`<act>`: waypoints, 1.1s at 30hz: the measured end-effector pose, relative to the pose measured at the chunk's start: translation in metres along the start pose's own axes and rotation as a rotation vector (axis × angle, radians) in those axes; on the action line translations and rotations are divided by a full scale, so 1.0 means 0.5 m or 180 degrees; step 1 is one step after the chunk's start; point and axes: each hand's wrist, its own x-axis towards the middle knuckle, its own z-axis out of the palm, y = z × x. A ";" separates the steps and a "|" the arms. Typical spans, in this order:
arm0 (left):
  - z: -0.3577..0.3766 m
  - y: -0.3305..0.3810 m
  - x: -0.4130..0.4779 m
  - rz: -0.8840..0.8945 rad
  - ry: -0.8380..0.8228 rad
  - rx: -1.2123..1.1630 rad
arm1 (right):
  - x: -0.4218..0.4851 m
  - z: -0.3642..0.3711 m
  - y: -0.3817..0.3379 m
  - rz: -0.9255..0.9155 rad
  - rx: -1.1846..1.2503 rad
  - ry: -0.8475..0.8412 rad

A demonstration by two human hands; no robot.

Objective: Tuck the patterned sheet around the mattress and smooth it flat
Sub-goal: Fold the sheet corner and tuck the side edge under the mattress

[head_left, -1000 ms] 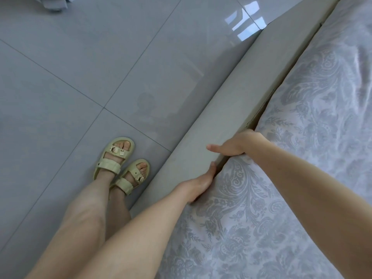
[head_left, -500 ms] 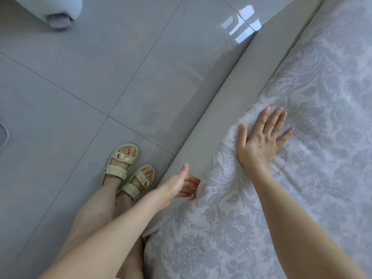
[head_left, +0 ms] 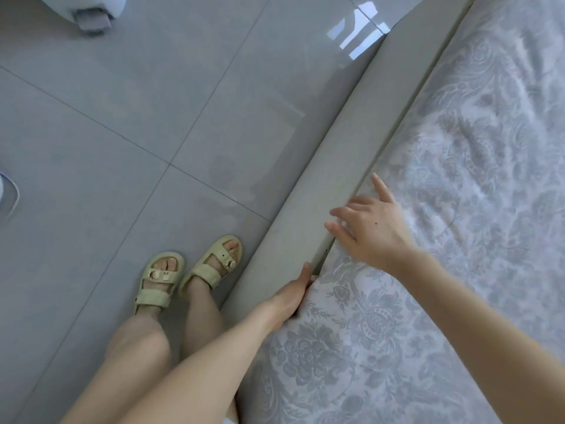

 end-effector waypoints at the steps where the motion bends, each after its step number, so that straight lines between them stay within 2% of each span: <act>1: 0.001 -0.002 0.000 -0.0052 -0.0051 0.0015 | 0.001 0.000 -0.017 -0.0073 -0.0211 -0.0712; 3: 0.002 -0.006 0.007 -0.0081 -0.0171 0.0149 | 0.010 0.015 -0.043 -0.0224 -0.0643 -0.1640; 5: -0.003 -0.006 0.000 -0.0052 -0.0298 0.0175 | 0.020 0.046 -0.063 -0.0212 -0.0856 -0.2145; 7: -0.021 -0.019 -0.017 0.0044 -0.0290 -0.0121 | 0.031 0.079 -0.085 -0.0042 -0.1129 -0.2531; 9: -0.052 -0.055 -0.043 0.0385 0.0074 -0.0427 | 0.039 0.095 -0.108 0.0126 -0.1300 -0.2927; 11: -0.090 -0.116 -0.066 0.0771 0.0755 -0.0181 | 0.036 0.096 -0.130 0.0279 -0.1139 -0.2861; 13: -0.123 -0.177 -0.078 0.0978 0.1132 0.0336 | 0.022 0.079 -0.152 0.0428 -0.0618 -0.2240; 15: -0.145 -0.219 -0.076 0.0925 0.0987 0.0405 | -0.015 0.074 -0.177 0.0249 -0.0152 -0.1451; 16: -0.147 -0.236 -0.068 0.0836 0.0803 0.0298 | -0.036 0.071 -0.190 0.0062 -0.0050 -0.1291; 19: -0.134 -0.256 -0.058 0.0330 0.0271 -0.0498 | -0.091 0.071 -0.229 -0.0423 -0.0138 -0.1707; 21: -0.126 -0.263 -0.056 0.0304 0.0168 -0.0751 | -0.102 0.085 -0.239 -0.0531 -0.0191 -0.1969; 24: -0.123 -0.280 -0.059 0.0438 0.0251 -0.0743 | -0.096 0.098 -0.252 -0.0447 -0.0135 -0.2256; 27: -0.126 -0.306 -0.070 0.0598 0.0301 -0.0697 | -0.084 0.105 -0.274 -0.0357 -0.0214 -0.2789; 29: -0.124 -0.316 -0.092 0.0699 0.0214 -0.0659 | -0.072 0.110 -0.288 -0.0122 -0.0255 -0.3125; 33: -0.116 -0.336 -0.133 0.0833 0.0049 -0.0727 | -0.052 0.124 -0.296 0.0099 -0.0435 -0.3418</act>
